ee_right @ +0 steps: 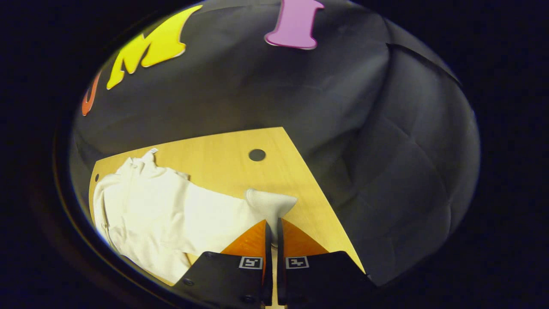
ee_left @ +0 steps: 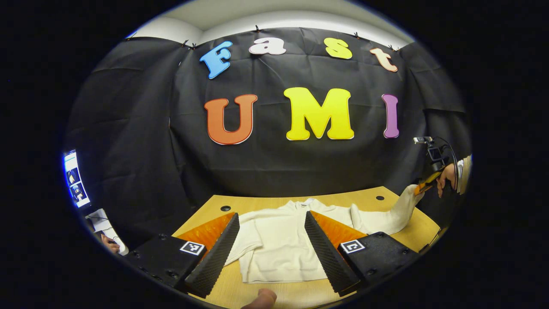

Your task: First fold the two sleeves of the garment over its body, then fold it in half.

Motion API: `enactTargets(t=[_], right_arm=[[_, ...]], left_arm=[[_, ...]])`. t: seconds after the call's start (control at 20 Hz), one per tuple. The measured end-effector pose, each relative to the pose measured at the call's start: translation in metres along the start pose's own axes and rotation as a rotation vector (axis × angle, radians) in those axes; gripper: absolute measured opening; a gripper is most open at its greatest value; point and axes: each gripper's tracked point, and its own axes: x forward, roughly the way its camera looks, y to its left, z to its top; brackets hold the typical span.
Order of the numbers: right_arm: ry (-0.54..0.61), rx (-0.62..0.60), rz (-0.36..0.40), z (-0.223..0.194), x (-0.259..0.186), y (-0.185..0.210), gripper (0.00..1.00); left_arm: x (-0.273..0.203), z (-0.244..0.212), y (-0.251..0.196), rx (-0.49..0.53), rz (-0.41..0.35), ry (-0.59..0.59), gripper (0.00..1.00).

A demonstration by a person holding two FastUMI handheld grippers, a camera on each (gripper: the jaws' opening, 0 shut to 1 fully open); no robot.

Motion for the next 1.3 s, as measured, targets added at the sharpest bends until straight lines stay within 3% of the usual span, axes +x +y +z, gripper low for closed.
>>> enactTargets(t=[0.35,0.65,0.8,1.05,1.3], right_arm=[[-0.098,-0.095,0.164,0.035,-0.052,0.161,0.05],[-0.087,-0.168,0.451,0.013,-0.093,0.344,0.05],[-0.062,-0.223,0.536,-0.012,-0.099,0.422,0.04],[-0.003,-0.285,0.548,-0.063,-0.071,0.509,0.05],[0.038,-0.402,0.552,-0.115,-0.051,0.558,0.05]], left_arm=[[-0.011,-0.007,0.053,-0.022,0.046,-0.012,0.99],[-0.018,-0.007,0.079,-0.018,0.051,-0.047,0.98],[-0.019,-0.019,0.090,-0.030,0.062,-0.024,0.98],[-0.019,-0.032,0.109,-0.038,0.096,0.000,0.99],[-0.030,-0.045,0.116,-0.063,0.109,0.010,0.99]])
